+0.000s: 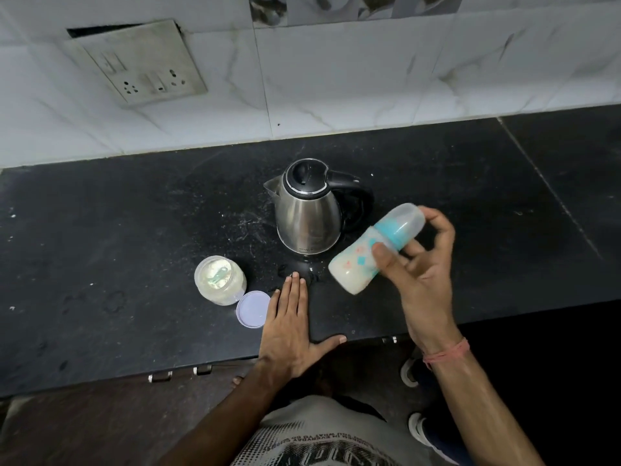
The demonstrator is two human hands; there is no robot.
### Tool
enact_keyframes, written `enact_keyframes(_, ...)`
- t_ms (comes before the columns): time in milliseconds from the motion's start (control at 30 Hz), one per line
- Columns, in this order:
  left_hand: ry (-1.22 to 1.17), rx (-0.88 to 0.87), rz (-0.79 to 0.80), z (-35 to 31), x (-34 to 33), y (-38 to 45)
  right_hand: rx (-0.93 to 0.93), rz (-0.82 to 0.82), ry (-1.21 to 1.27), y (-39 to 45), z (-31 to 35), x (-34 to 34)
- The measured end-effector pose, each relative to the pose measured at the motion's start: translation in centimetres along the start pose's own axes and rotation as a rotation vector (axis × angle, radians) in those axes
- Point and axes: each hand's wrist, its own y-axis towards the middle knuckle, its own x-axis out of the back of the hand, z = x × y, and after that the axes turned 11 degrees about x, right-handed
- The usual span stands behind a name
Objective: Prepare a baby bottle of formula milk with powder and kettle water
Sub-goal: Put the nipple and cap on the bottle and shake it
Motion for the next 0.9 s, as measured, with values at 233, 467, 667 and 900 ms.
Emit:
enact_keyframes(233,0.005,-0.001,-0.007,0.1,-0.1,0.0,0.035,0.016,0.005,0.0,0.2,-0.6)
enact_keyframes(467,0.014,-0.007,0.002,0.2,0.0,0.1,-0.062,0.231,-0.072,-1.0,-0.2,-0.3)
enact_keyframes(667,0.018,0.004,-0.001,0.4,-0.6,0.1,0.119,-0.065,-0.012,1.2,1.6,0.5)
enact_keyframes(900,-0.007,-0.020,-0.012,0.5,-0.6,0.2,-0.054,0.311,-0.114,0.6,1.3,-0.3)
